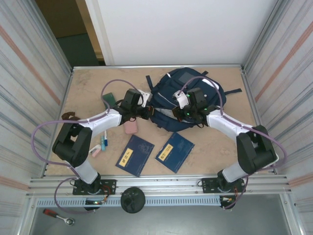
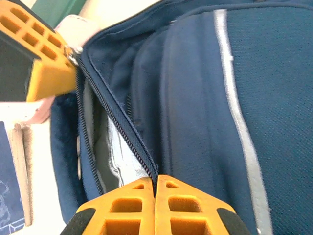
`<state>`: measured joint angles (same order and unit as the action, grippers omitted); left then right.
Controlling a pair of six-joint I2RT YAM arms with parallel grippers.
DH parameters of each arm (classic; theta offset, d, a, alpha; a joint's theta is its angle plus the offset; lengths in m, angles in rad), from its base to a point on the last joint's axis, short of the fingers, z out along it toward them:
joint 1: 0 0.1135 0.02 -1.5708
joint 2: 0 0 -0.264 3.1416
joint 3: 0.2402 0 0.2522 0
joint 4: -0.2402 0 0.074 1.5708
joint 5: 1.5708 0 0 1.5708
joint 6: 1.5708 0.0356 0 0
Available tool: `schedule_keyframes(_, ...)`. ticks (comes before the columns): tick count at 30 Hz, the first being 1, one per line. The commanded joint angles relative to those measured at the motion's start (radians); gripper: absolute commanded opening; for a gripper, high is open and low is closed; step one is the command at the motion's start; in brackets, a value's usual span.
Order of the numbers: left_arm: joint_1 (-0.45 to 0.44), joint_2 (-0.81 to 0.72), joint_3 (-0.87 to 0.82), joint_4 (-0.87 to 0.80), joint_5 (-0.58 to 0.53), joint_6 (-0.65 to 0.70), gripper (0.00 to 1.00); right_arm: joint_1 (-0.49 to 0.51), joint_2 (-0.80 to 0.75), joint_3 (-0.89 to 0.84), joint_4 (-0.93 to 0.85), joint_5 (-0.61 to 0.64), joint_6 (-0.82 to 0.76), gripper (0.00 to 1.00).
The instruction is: Pack books, pencil case, and school supplies into a backpack
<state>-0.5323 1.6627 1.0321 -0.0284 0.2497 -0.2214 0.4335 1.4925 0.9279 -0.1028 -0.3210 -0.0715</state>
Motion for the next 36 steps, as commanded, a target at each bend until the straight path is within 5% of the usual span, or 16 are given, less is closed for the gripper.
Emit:
schedule_keyframes(1,0.050,-0.044,0.019,-0.037,-0.091,0.016,0.00,-0.057,-0.078,-0.038,-0.068,0.106,0.059,0.00)
schedule_keyframes(12,0.020,-0.010,0.125,-0.090,0.012,0.036,0.00,-0.125,-0.050,0.066,-0.196,0.264,0.204,0.03)
schedule_keyframes(20,0.012,-0.056,0.114,-0.073,0.103,0.031,0.00,-0.091,-0.153,0.023,-0.107,-0.207,0.092,0.54)
schedule_keyframes(30,0.009,-0.074,0.114,-0.065,0.133,0.044,0.00,-0.003,0.088,0.194,-0.070,-0.235,0.067,0.70)
schedule_keyframes(36,0.009,-0.081,0.123,-0.071,0.128,0.048,0.00,0.038,0.209,0.261,-0.085,-0.234,0.036,0.67)
